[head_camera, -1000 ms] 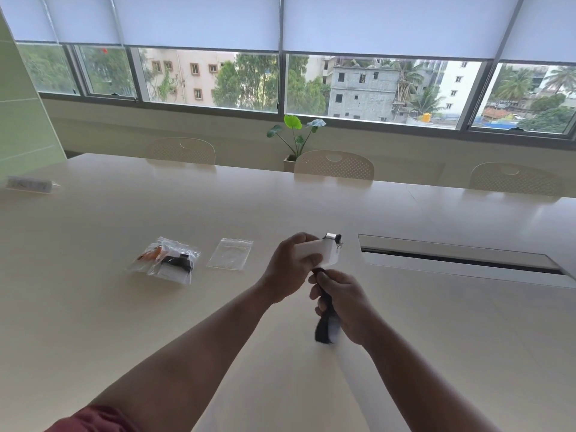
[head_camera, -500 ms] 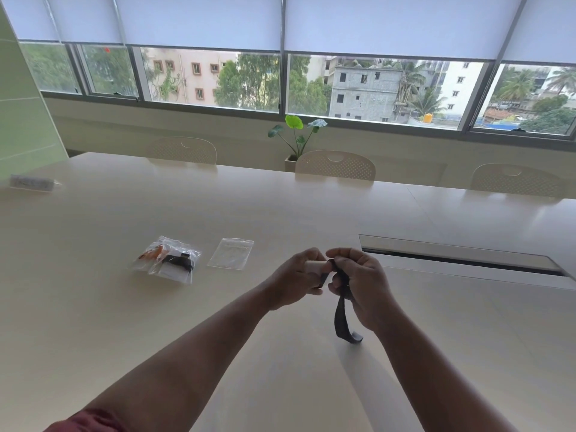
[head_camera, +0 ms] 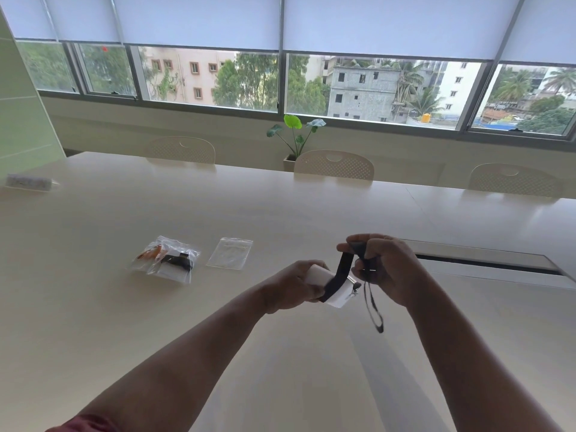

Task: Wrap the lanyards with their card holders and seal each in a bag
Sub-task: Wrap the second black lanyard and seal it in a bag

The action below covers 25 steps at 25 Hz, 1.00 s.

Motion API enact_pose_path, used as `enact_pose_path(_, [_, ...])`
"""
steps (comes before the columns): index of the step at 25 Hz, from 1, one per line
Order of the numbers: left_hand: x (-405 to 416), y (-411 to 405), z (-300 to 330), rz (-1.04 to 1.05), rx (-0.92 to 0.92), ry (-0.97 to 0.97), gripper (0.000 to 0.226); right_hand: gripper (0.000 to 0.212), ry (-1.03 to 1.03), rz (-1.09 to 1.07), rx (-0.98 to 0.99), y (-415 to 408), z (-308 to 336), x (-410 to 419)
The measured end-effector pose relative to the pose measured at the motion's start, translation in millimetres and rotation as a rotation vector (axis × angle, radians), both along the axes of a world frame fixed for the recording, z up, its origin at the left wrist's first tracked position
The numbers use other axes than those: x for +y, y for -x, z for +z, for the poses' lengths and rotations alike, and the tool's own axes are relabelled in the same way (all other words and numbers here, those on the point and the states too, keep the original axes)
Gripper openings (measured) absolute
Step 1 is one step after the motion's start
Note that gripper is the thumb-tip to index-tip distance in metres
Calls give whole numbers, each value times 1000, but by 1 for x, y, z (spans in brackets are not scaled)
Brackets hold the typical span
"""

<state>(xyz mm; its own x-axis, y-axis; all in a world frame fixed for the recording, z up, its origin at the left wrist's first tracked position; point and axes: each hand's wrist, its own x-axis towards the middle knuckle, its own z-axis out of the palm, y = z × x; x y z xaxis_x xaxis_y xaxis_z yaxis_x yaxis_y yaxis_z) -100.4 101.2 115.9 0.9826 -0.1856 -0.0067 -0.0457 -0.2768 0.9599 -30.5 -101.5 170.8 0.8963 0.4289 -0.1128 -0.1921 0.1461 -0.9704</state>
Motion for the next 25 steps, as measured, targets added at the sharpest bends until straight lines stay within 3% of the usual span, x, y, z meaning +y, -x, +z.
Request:
enact_pose_path(3, [5, 2, 0, -52, -18, 5, 27, 39, -85, 16, 98, -15, -1, -11])
enact_pose_path(6, [4, 8, 1, -120, 61, 257, 31, 41, -147, 0, 240, -22, -20, -13])
enact_pose_path(9, [3, 7, 4, -163, 79, 520, 36, 37, 45, 47, 240, -13, -59, -6])
enact_pose_path(13, [3, 5, 6, -73, 73, 660, 39, 19, 272, 8, 88, 8, -92, 11])
enact_pose_path(15, [2, 4, 7, -24, 93, 689, 43, 17, 134, -21, 11, 15, -94, 18])
enact_pose_path(19, [1, 6, 9, -18, 109, 744, 46, 51, -305, 167, -24, 22, -83, 24])
enact_pose_path(22, [1, 6, 14, 26, 114, 762, 51, 55, -278, 173, -65, 23, -80, 27])
enact_pose_path(25, [5, 5, 21, 41, 112, 794, 53, 41, -193, 140, -188, 23, -81, 30])
